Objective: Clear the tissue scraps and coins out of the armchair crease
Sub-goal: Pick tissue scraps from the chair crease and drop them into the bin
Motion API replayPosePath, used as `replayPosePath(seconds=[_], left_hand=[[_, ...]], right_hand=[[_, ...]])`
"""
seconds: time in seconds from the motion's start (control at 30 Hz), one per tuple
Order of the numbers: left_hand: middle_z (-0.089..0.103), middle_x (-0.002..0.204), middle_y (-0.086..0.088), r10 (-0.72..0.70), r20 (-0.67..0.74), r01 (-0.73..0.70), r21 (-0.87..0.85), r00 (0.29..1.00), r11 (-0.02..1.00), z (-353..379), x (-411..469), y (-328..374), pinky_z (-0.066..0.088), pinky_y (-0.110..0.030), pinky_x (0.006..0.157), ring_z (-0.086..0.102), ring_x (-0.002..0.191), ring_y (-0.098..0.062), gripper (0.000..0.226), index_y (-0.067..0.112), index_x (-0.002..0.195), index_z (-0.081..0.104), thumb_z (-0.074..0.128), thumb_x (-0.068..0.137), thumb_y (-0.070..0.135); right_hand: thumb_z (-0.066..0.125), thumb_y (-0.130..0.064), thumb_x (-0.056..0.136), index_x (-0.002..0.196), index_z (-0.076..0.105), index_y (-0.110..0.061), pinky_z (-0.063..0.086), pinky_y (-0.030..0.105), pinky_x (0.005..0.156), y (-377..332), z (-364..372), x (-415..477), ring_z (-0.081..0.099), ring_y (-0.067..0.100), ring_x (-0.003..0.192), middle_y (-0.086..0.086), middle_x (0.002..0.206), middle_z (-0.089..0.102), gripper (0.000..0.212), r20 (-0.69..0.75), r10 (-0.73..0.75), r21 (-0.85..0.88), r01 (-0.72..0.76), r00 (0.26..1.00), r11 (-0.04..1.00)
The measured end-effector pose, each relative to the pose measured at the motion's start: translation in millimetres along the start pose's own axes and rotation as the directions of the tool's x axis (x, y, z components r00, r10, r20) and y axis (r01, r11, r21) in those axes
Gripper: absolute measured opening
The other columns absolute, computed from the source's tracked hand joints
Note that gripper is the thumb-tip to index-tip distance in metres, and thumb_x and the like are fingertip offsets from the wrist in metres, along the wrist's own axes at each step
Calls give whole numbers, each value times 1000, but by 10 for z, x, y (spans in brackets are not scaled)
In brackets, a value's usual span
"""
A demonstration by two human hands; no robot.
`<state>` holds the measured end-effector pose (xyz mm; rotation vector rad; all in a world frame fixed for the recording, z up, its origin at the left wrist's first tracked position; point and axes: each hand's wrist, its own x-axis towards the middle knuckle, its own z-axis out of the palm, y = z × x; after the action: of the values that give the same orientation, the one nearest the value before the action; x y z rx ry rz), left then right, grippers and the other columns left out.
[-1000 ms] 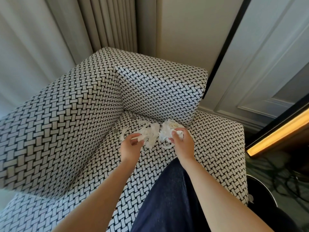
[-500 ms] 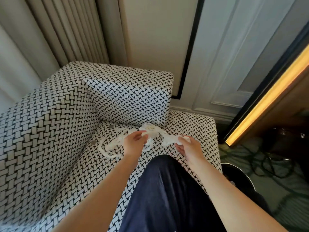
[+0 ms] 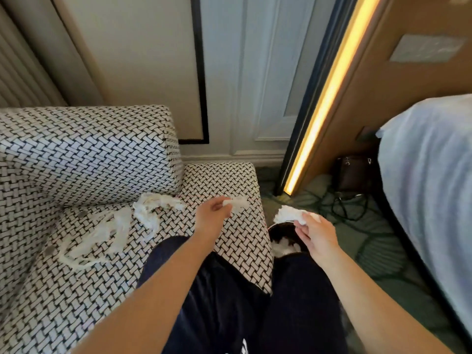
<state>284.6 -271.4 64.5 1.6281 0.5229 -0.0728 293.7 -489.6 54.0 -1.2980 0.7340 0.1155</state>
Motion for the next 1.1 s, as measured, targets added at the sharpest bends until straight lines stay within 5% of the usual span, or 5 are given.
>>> replayPosePath(seconds=[0.3,0.57,0.63,0.83,1.1], left_hand=[[64,104,-1,-47,270,6,150,962,989,1037,-56,52,42,-11,58,58,80,-7,27,14,117,62,57,91,11],[57,125,-5,-165,374,89,212,913,973,1432,-60,65,44,-27,85,57,108,-18,39,21,127,55,58,89,13],[55,129,-6,-183,381,99,230,906,968,1438,-71,45,43,-30,93,53,116,-20,42,24,129,53,57,89,11],[58,121,-5,-257,362,183,225,896,957,1349,-92,-38,41,-28,81,57,105,-18,37,18,129,54,54,94,12],[59,116,-2,-279,308,213,231,910,949,1209,-64,-115,42,-28,80,58,100,-17,34,16,125,57,55,92,11]], right_hand=[[55,-10,94,99,59,-10,48,30,88,-132,-743,122,62,18,93,10,100,64,7,-101,42,73,-35,994,997],[55,-10,94,109,56,-7,48,30,85,-173,-1074,183,62,18,93,10,109,62,15,-131,63,108,-49,989,993],[55,-10,94,111,56,-7,47,30,83,-149,-1113,196,61,18,94,11,109,62,17,-124,79,111,-65,989,992],[54,-10,95,121,53,-6,48,30,86,-43,-1163,276,61,18,97,9,106,62,26,-122,193,159,-173,974,972],[51,-8,96,123,52,-6,47,31,90,-24,-1052,376,58,22,101,16,128,55,26,-55,271,207,-255,961,944]])
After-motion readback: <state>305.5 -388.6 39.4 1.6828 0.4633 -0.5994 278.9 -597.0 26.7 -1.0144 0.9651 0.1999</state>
